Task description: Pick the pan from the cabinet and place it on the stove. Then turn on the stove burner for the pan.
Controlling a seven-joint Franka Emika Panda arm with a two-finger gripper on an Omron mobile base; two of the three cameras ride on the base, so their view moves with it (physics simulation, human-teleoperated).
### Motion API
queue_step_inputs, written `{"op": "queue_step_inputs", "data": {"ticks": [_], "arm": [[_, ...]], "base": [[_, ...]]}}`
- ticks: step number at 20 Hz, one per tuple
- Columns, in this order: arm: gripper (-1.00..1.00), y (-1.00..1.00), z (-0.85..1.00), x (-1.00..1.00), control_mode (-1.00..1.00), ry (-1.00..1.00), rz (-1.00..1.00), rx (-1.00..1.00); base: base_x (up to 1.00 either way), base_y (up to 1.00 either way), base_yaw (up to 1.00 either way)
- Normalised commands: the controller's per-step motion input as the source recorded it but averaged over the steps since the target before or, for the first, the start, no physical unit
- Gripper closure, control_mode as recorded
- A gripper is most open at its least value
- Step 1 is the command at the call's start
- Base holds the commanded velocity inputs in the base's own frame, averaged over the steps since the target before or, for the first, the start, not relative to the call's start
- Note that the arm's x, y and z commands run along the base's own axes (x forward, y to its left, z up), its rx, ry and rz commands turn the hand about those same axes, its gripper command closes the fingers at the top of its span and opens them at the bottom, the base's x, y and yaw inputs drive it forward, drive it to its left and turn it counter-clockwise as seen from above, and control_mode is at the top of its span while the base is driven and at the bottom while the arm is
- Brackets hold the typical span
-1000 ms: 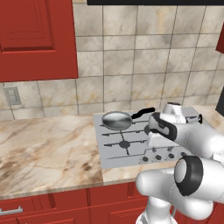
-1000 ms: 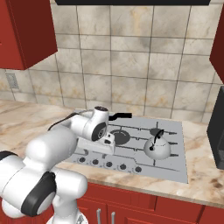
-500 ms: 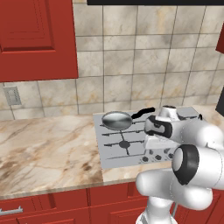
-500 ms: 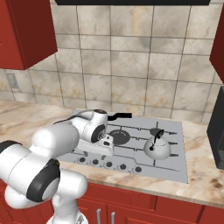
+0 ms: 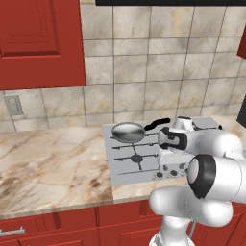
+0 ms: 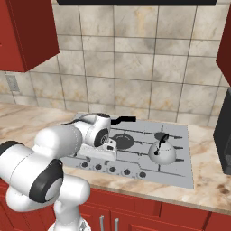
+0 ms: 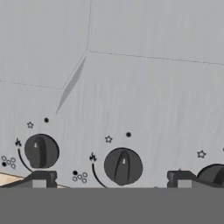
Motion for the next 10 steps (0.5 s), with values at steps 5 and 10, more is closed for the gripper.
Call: {"op": "queue_step_inputs", "data": {"ticks": [5, 10], "arm": [[-1.0, 0.0, -0.05, -0.07, -1.0, 0.0, 0.02, 0.0], [-1.0, 0.0, -0.09, -0.12, -1.0, 0.0, 0.01, 0.0]], "base": [[0.0, 0.0, 0.0], [0.0, 0.0, 0.0]]}}
